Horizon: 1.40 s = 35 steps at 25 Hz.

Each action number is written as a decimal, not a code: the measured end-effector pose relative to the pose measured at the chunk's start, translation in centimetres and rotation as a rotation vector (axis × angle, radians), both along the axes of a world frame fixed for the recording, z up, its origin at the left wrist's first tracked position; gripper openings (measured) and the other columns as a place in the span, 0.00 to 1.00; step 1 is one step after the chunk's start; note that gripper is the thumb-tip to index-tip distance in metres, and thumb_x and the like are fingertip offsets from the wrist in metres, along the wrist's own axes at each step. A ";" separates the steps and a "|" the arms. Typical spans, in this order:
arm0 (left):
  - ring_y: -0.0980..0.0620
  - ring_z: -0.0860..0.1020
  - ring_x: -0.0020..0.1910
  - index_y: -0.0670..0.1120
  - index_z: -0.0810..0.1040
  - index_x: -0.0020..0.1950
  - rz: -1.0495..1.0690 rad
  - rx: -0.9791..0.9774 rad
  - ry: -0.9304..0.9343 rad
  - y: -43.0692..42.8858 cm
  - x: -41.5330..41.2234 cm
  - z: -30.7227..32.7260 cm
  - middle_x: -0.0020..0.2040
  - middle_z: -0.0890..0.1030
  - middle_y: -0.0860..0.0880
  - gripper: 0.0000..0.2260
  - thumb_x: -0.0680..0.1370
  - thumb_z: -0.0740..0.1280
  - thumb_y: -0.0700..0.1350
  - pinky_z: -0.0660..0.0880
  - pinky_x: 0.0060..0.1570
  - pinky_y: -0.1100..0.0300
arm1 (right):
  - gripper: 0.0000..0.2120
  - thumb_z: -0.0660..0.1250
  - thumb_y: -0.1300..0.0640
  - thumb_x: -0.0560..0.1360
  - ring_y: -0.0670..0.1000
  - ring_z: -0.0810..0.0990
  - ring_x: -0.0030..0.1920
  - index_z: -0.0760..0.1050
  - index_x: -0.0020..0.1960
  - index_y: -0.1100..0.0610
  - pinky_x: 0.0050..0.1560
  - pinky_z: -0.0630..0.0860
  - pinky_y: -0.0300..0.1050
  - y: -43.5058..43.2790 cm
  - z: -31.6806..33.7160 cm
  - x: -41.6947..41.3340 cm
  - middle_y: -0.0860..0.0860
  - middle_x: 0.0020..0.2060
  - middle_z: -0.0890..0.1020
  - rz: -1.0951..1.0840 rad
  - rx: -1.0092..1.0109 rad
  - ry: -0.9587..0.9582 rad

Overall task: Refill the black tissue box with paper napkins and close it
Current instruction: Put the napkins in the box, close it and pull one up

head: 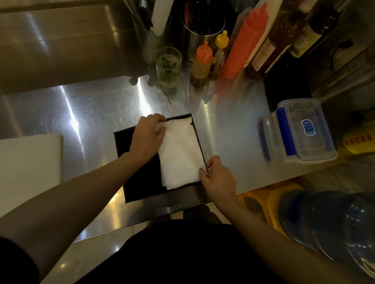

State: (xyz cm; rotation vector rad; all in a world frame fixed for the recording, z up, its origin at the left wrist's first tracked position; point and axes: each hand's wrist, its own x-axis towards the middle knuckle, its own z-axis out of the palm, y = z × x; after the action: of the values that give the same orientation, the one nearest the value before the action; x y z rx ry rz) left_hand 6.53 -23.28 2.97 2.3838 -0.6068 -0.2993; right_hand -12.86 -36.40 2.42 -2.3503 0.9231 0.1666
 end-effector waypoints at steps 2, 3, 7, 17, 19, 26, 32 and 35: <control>0.44 0.70 0.62 0.47 0.75 0.63 -0.046 0.054 -0.225 0.1 -1.2 1.2 0.62 0.75 0.44 0.15 0.78 0.65 0.47 0.67 0.60 0.52 | 0.09 0.63 0.47 0.78 0.47 0.75 0.33 0.64 0.48 0.49 0.40 0.80 0.51 0.0 -0.2 0.0 0.46 0.33 0.74 -0.005 0.006 -0.002; 0.44 0.70 0.64 0.46 0.73 0.65 -0.109 0.083 -0.336 0.0 -2.2 1.8 0.64 0.74 0.44 0.17 0.78 0.65 0.49 0.66 0.62 0.49 | 0.09 0.63 0.47 0.78 0.47 0.75 0.33 0.64 0.48 0.48 0.40 0.80 0.51 0.1 -0.2 0.0 0.46 0.33 0.74 -0.006 0.005 -0.003; 0.41 0.56 0.76 0.44 0.58 0.77 -0.368 0.331 -0.248 -1.3 -7.5 0.8 0.78 0.57 0.39 0.27 0.81 0.52 0.56 0.55 0.73 0.46 | 0.10 0.63 0.45 0.78 0.46 0.75 0.33 0.63 0.48 0.47 0.39 0.80 0.51 0.2 -0.5 -0.1 0.45 0.33 0.74 -0.016 0.009 -0.018; 0.39 0.36 0.76 0.46 0.33 0.77 -0.406 0.646 -0.125 -2.8 -8.5 -2.7 0.77 0.36 0.37 0.33 0.80 0.44 0.62 0.36 0.72 0.43 | 0.13 0.63 0.46 0.78 0.44 0.76 0.35 0.67 0.58 0.50 0.41 0.79 0.46 -0.8 -0.6 -1.2 0.46 0.32 0.75 0.028 0.126 -0.112; 0.39 0.35 0.76 0.47 0.31 0.76 -0.430 0.668 -0.101 -3.1 -8.3 -2.8 0.77 0.35 0.36 0.34 0.80 0.44 0.63 0.37 0.73 0.42 | 0.13 0.63 0.46 0.78 0.43 0.76 0.36 0.66 0.59 0.50 0.42 0.79 0.45 -1.1 -0.6 -1.1 0.46 0.33 0.76 0.036 0.152 -0.125; 0.37 0.34 0.76 0.46 0.30 0.76 -0.490 0.716 -0.036 -3.8 -7.8 -3.8 0.76 0.32 0.35 0.38 0.79 0.48 0.64 0.38 0.72 0.40 | 0.13 0.62 0.46 0.79 0.43 0.77 0.39 0.65 0.60 0.48 0.42 0.78 0.44 -1.9 -0.3 -0.8 0.46 0.38 0.77 0.056 0.188 -0.137; 0.36 0.32 0.74 0.46 0.28 0.75 -0.513 0.740 0.021 -4.0 -7.6 -4.7 0.75 0.30 0.35 0.38 0.79 0.48 0.64 0.36 0.71 0.39 | 0.14 0.62 0.47 0.79 0.43 0.77 0.40 0.65 0.62 0.50 0.43 0.78 0.44 -2.4 0.0 -0.3 0.45 0.41 0.77 0.069 0.234 -0.156; 0.36 0.31 0.74 0.46 0.28 0.75 -0.518 0.754 0.024 -4.1 -7.6 -4.9 0.74 0.29 0.35 0.38 0.79 0.48 0.65 0.36 0.71 0.39 | 0.14 0.62 0.47 0.79 0.44 0.77 0.41 0.64 0.62 0.50 0.45 0.79 0.46 -2.7 0.0 -0.1 0.43 0.41 0.75 0.096 0.230 -0.153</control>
State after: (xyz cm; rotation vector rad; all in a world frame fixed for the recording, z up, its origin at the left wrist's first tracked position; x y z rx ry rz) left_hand -1.04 -27.37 -1.93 2.8689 -1.2781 -0.9139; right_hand -12.97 -39.12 2.44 -2.1609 0.6802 0.1218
